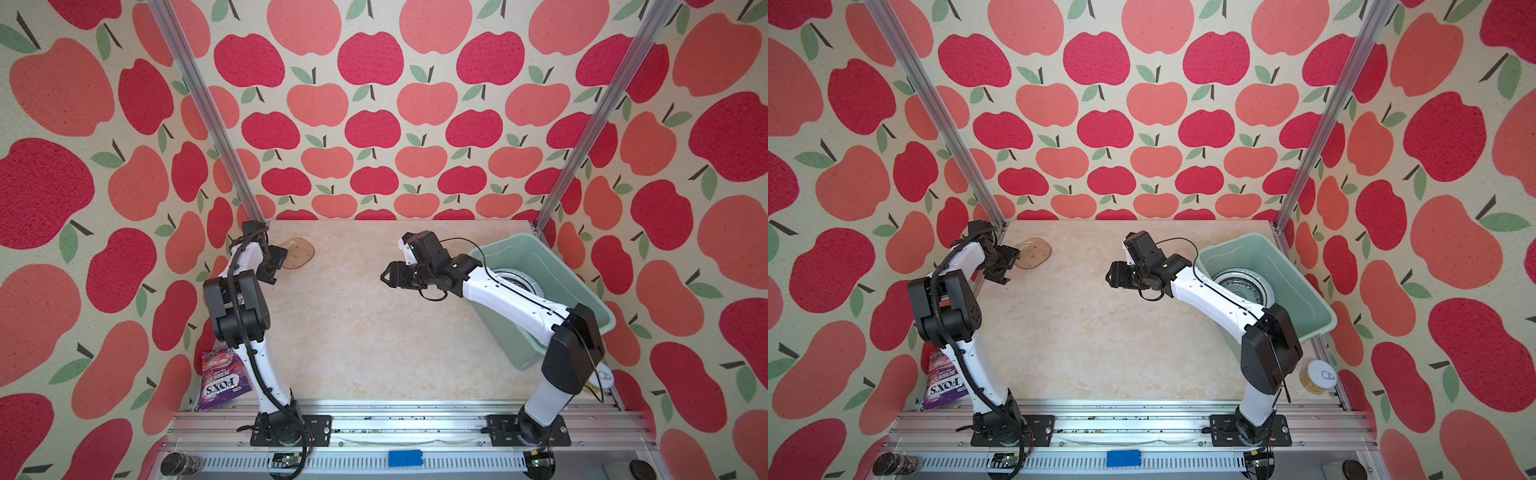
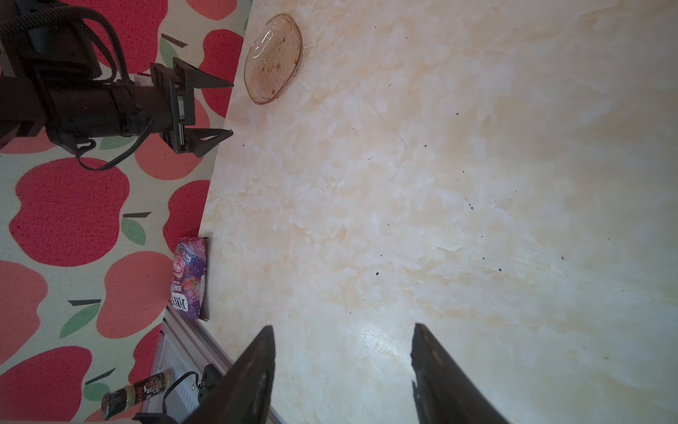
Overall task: Place the plates into the plastic bin on the countertop
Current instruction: Pick up the plate from the top-left of the table.
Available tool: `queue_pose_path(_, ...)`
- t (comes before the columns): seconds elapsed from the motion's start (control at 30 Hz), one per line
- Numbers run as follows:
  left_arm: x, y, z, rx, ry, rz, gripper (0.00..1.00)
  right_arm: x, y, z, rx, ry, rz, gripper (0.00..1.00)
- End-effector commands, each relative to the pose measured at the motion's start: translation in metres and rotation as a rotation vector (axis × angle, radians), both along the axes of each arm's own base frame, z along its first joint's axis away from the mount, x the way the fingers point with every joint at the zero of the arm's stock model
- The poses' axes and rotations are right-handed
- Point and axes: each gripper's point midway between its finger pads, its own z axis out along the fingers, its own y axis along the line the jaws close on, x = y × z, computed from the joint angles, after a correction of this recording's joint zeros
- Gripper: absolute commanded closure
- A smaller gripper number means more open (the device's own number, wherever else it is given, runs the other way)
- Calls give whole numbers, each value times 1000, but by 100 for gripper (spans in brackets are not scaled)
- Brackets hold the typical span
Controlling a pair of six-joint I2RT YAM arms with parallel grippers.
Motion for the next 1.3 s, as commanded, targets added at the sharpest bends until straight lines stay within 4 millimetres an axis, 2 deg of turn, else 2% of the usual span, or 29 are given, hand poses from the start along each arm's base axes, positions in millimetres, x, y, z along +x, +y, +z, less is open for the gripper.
queue_pose_path(0.0, 9, 6, -11, -13, 21, 26, 23, -3, 19, -4, 51, 9, 50, 39)
queue_pose_path(0.2, 25, 9, -19, 17, 42, -33, 34, -8, 35, -16, 70, 43, 94, 39)
queue_pose_path(0.27, 28, 12, -22, 28, 57, -47, 39, -9, 37, -19, 70, 52, 95, 39)
queue_pose_path(0.4, 35, 13, -29, 22, 76, -65, 42, -10, 37, -23, 66, 59, 96, 39)
queue_pose_path(0.6, 54, 3, -34, 9, 83, -136, 50, -9, 37, -27, 63, 65, 90, 39)
queue_pose_path(0.9, 44, -1, -48, 25, 136, -140, 53, -7, 37, -27, 60, 60, 90, 39)
queue_pose_path(1.1, 43, -6, -58, 0, 131, -137, 69, -6, 32, -31, 47, 65, 78, 39)
queue_pose_path(1.27, 43, -9, -62, -16, 114, -127, 77, -6, 30, -32, 41, 70, 73, 39)
